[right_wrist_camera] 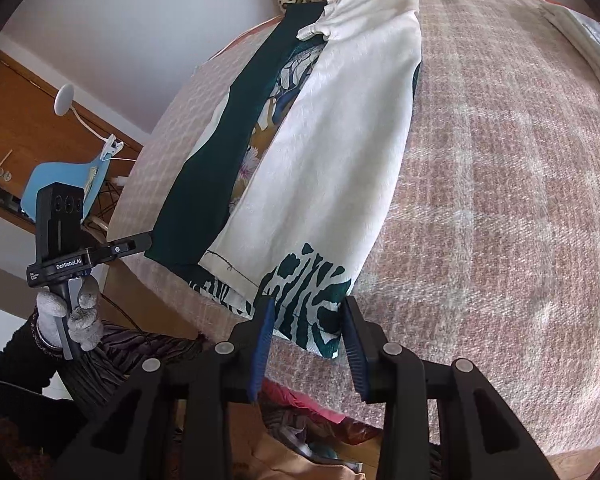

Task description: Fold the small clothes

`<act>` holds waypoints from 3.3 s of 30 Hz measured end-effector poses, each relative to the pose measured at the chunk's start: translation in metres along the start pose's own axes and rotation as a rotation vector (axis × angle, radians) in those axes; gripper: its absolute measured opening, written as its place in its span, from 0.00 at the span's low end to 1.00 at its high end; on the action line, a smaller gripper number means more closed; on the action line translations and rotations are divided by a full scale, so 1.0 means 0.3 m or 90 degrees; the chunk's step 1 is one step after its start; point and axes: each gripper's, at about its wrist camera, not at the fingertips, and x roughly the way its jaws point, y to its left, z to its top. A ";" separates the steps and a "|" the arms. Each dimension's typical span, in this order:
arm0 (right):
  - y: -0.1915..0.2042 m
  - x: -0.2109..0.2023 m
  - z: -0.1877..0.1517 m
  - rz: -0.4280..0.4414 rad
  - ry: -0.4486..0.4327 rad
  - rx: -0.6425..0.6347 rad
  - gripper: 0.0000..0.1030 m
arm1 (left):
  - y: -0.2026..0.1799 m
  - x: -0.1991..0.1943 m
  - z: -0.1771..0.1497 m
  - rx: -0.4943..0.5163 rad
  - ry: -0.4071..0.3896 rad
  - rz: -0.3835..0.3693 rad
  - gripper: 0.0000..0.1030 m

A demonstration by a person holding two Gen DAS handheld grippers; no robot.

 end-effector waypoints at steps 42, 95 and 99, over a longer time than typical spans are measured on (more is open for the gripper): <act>-0.060 -0.102 0.281 0.147 -0.120 0.122 0.01 | -0.033 -0.079 0.309 -0.036 -0.118 -0.036 0.03; -0.117 -0.060 0.094 0.121 -0.050 0.150 0.01 | 0.059 0.034 0.030 -0.155 0.049 -0.092 0.01; -0.122 -0.072 0.113 0.134 -0.057 0.157 0.01 | 0.028 0.007 0.083 -0.145 0.013 -0.111 0.01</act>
